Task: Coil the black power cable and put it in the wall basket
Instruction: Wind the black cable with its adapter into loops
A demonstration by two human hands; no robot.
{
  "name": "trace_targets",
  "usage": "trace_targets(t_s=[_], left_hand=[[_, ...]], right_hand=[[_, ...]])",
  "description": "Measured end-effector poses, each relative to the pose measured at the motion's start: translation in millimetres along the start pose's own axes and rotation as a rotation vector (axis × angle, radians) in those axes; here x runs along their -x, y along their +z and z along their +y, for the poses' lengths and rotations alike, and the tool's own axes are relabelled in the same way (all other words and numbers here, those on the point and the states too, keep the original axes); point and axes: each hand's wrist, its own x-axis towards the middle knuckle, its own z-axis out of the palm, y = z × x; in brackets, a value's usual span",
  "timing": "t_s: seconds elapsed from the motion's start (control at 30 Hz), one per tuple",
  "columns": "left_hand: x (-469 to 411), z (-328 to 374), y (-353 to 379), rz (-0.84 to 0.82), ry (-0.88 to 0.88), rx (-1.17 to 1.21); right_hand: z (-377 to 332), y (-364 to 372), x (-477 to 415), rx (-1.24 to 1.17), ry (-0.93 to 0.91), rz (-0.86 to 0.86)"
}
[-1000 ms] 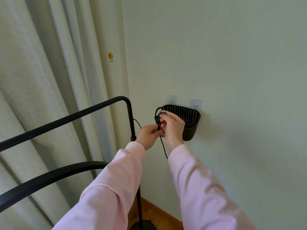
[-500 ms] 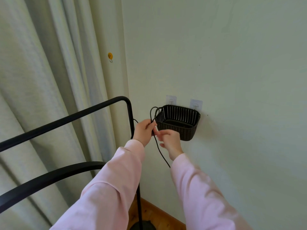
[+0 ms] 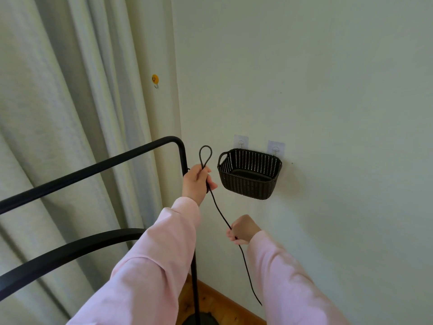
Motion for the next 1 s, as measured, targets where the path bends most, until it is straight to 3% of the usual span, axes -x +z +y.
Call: trace_targets(t_s=[0.1, 0.27, 0.53, 1.0], left_hand=[[-1, 1, -1, 0.007, 0.042, -0.063], [0, -2, 3, -0.078, 0.103, -0.217], [4, -8, 6, -0.164, 0.111, -0.345], [11, -15, 3, -0.252, 0.104, -0.328]], right_hand=[[7, 0, -1, 0.033, 0.002, 0.016], [-8, -9, 4, 0.135, -0.131, 0.198], [-21, -17, 19, -0.111, -0.389, 0.315], [-54, -29, 45, -0.358, -0.693, 0.258]])
